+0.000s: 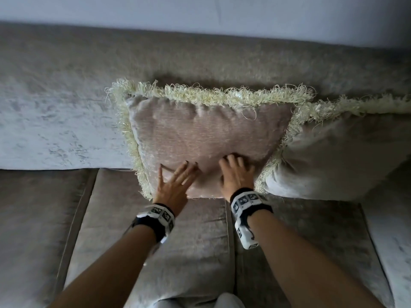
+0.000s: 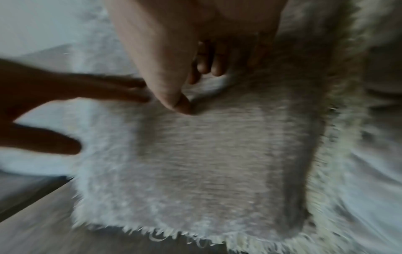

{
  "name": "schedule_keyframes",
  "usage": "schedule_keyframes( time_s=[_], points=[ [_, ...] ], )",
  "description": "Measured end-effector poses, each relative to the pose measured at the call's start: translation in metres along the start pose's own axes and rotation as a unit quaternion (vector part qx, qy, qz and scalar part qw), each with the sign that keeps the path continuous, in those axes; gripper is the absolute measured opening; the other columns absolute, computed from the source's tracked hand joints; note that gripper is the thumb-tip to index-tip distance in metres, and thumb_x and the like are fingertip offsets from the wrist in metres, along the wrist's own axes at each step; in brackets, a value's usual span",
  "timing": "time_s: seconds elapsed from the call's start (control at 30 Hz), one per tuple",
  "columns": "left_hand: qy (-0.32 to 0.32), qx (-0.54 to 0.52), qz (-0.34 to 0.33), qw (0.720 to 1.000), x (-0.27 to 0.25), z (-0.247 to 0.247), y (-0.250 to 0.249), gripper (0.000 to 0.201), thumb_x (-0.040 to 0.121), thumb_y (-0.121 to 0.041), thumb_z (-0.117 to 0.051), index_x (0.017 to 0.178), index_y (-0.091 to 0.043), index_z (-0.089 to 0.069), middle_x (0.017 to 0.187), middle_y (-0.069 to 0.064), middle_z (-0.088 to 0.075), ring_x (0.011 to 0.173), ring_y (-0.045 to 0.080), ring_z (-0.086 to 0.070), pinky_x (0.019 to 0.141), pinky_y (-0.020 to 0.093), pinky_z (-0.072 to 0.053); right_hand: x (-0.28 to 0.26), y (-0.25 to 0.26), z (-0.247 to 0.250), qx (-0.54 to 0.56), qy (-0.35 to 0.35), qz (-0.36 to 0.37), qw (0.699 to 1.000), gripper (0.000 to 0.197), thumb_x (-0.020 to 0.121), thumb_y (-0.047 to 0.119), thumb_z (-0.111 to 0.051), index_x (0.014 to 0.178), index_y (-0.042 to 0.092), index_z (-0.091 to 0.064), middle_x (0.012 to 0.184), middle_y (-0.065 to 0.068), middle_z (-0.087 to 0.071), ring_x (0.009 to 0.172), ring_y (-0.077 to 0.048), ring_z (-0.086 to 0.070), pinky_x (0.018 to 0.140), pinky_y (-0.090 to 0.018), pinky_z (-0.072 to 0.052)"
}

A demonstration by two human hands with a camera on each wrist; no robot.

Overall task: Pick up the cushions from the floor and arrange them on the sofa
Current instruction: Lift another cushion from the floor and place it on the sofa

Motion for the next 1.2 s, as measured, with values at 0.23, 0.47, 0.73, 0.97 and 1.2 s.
schedule_keyframes(
  time_s=[0.23,0.47,0.73,0.97,1.2],
  points=[
    [0.046,-0.173,0.293,0.939,-0.039,-0.017,0.052,0.093,0.09,-0.031,-0.055,0.15,-0.033,0.016,0.16,-0.006,0.017,0.148,0.026,0.011,0.11,0.067,-0.009,-0.031,-0.078,-0.023,0.112,0.064,-0.303,0.944,0.041,0.087,0.03,-0.058,0.122,0.015,-0.041,0.12,-0.013,-0.045,0.116,-0.034,-0.046,0.085,-0.053,-0.05],
    [0.187,-0.338,0.011,0.922,-0.006,-0.033,-0.035,0.032,0.092,-0.037,-0.049,0.118,-0.02,-0.058,0.122,0.001,-0.064,0.113,0.023,-0.06,0.096,0.036,-0.045,-0.04,0.005,-0.059,0.168,0.255,0.077,0.949,0.036,0.091,0.03,-0.054,0.127,0.026,-0.049,0.126,-0.003,-0.056,0.116,-0.025,-0.056,0.092,-0.036,-0.048],
    [0.064,-0.227,0.206,0.95,-0.003,-0.025,0.046,0.029,0.088,-0.024,-0.055,0.117,-0.028,-0.057,0.14,-0.008,-0.046,0.131,0.016,-0.043,0.115,0.06,-0.01,-0.009,-0.068,-0.049,0.242,0.206,-0.133,0.939,0.014,0.086,0.012,-0.056,0.083,0.017,-0.069,0.096,-0.004,-0.073,0.088,-0.019,-0.068,0.075,-0.022,-0.05],
    [-0.026,-0.252,0.284,0.925,-0.008,0.066,0.091,0.091,0.077,-0.044,-0.071,0.149,-0.027,-0.017,0.159,0.004,-0.007,0.145,0.031,-0.019,0.107,0.064,-0.03,0.021,-0.098,0.075,0.24,-0.128,-0.203,0.941,0.03,0.08,0.016,-0.067,0.102,0.014,-0.047,0.117,-0.011,-0.047,0.107,-0.028,-0.05,0.082,-0.035,-0.048],
    [-0.084,-0.152,0.142,0.975,0.081,0.177,0.091,0.109,0.071,-0.073,-0.059,0.15,-0.04,0.007,0.16,-0.012,0.012,0.148,0.022,0.012,0.105,0.074,-0.002,0.094,-0.064,0.165,0.044,-0.032,0.027,0.998,0.089,0.075,0.077,-0.049,0.148,0.034,-0.02,0.159,0.001,-0.016,0.146,-0.022,-0.017,0.113,-0.061,-0.012]
  ],
)
Point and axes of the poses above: each hand's wrist, its own x-axis towards the middle knuckle, its own z-axis out of the back of the hand, y = z × x, the point moved 2 cm from there along x, towards the middle knuckle
